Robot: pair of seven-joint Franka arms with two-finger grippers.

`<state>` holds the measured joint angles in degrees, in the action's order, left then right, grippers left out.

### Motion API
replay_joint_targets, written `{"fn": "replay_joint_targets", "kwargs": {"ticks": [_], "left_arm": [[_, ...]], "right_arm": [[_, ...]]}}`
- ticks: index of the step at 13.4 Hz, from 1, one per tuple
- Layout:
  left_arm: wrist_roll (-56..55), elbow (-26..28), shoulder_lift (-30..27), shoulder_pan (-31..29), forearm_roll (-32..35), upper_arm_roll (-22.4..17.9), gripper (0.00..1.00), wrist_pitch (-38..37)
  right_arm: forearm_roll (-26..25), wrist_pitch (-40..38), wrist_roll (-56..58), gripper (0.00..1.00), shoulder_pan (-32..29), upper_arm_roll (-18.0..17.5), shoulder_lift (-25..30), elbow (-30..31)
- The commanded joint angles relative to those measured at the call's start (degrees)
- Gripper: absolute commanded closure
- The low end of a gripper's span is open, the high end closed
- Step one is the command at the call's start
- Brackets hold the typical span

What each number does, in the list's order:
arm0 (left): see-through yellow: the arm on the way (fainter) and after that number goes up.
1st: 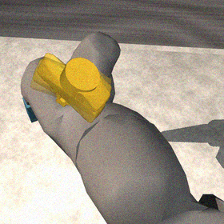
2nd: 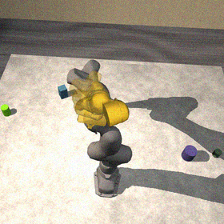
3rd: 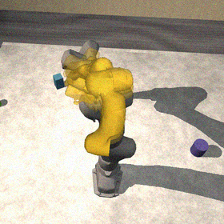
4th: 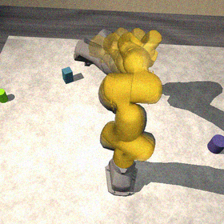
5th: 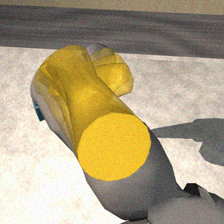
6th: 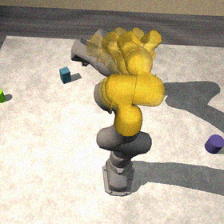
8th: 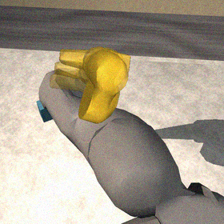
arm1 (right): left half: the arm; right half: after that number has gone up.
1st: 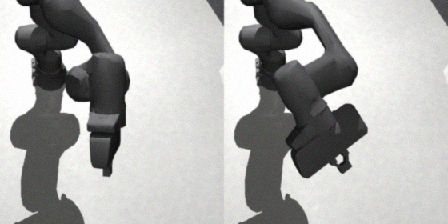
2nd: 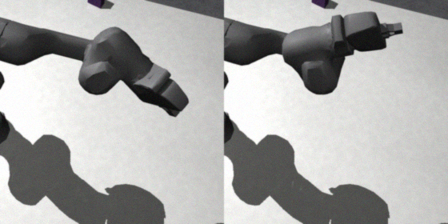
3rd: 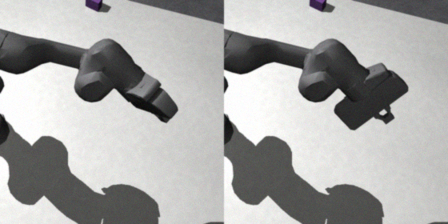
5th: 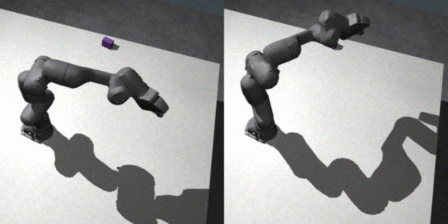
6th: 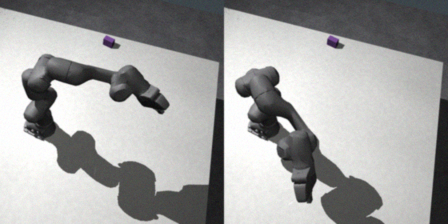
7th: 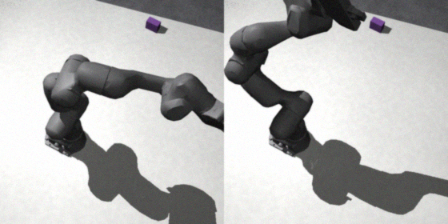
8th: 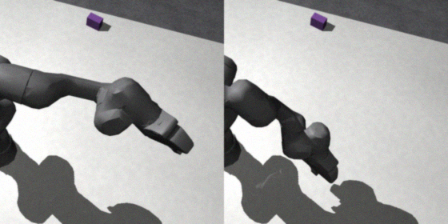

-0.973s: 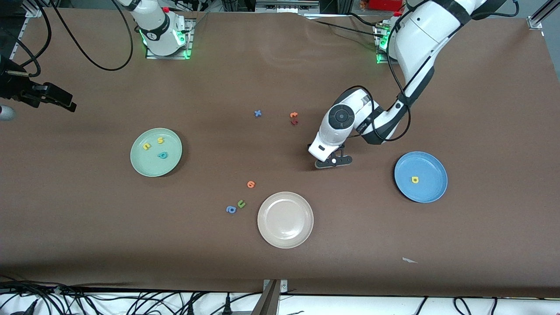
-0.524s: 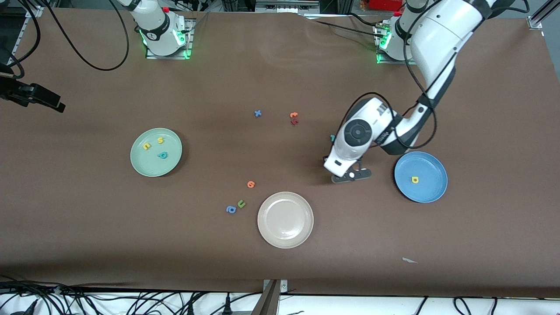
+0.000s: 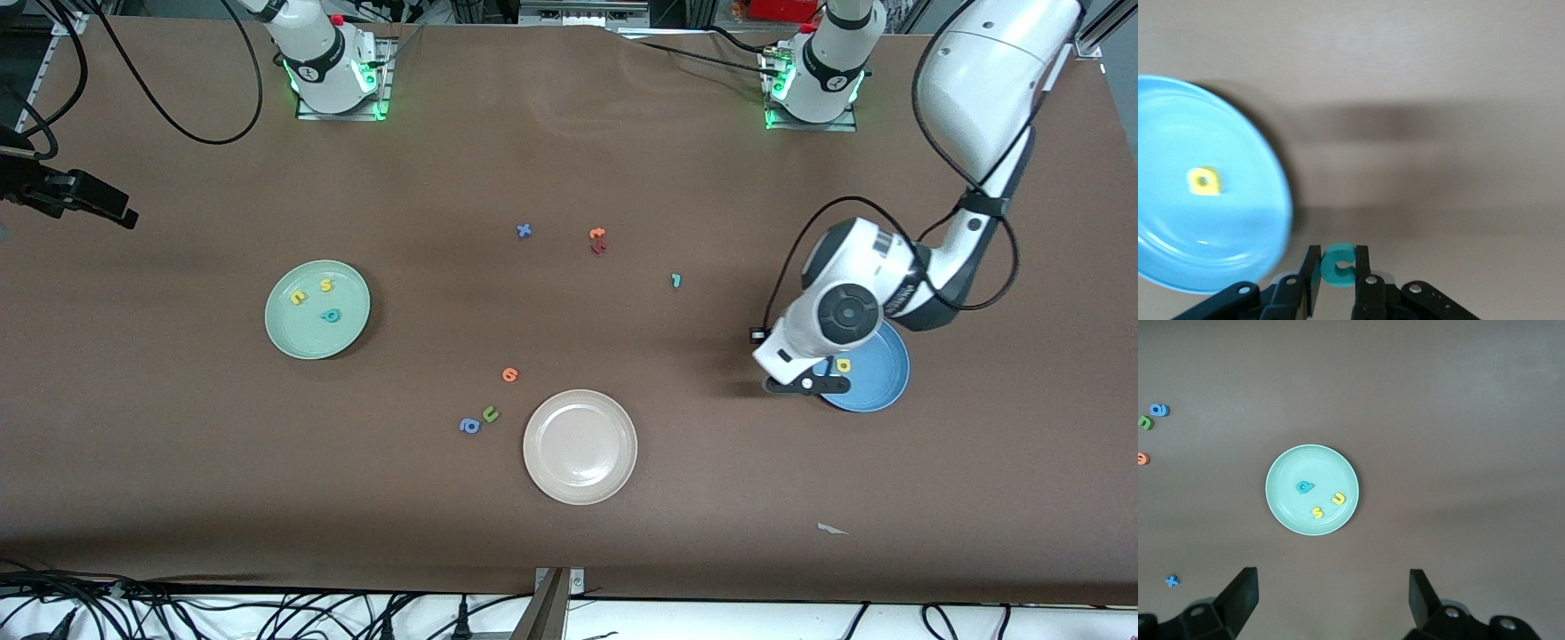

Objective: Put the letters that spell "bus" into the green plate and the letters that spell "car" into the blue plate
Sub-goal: 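Carry the teal c to the blue plate and release it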

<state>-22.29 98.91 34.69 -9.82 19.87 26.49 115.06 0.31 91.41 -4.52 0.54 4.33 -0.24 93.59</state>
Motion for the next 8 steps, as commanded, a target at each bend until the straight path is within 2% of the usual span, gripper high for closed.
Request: {"fn": "replay_joint_targets", "kwargs": {"ticks": [1,3,5,6,7,8], "left_arm": [[8.64,0.85,-1.2,-3.09,2.09,0.32,0.83,-0.98],[15.05,0.41,-0.24,-5.72,2.36,-0.03,0.83,-0.19],[20.16,0.5,0.64,-7.92,4.54,-0.04,0.79,1.3],[21.75,0.41,1.17,-8.46,5.6,-0.04,0.63,1.48],[23.68,0.41,1.61,-8.37,6.74,-0.04,0.01,1.65],[23.7,0.41,1.61,-8.2,6.93,0.14,0.0,1.74]], "right_arm": [[0.04,-0.71,0.48,0.0,0.16,0.15,-0.11,-0.95],[0.04,-0.97,0.48,0.0,0.25,0.07,-0.02,-0.86],[0.13,-1.06,0.48,0.0,0.25,0.07,-0.02,-0.86],[0.13,-1.06,0.48,0.0,0.25,-0.02,-0.02,-0.95],[0.13,-0.8,0.48,0.0,0.25,-0.02,-0.11,-0.95],[0.13,-0.71,0.48,0.0,0.25,-0.02,-0.11,-0.95]]}}
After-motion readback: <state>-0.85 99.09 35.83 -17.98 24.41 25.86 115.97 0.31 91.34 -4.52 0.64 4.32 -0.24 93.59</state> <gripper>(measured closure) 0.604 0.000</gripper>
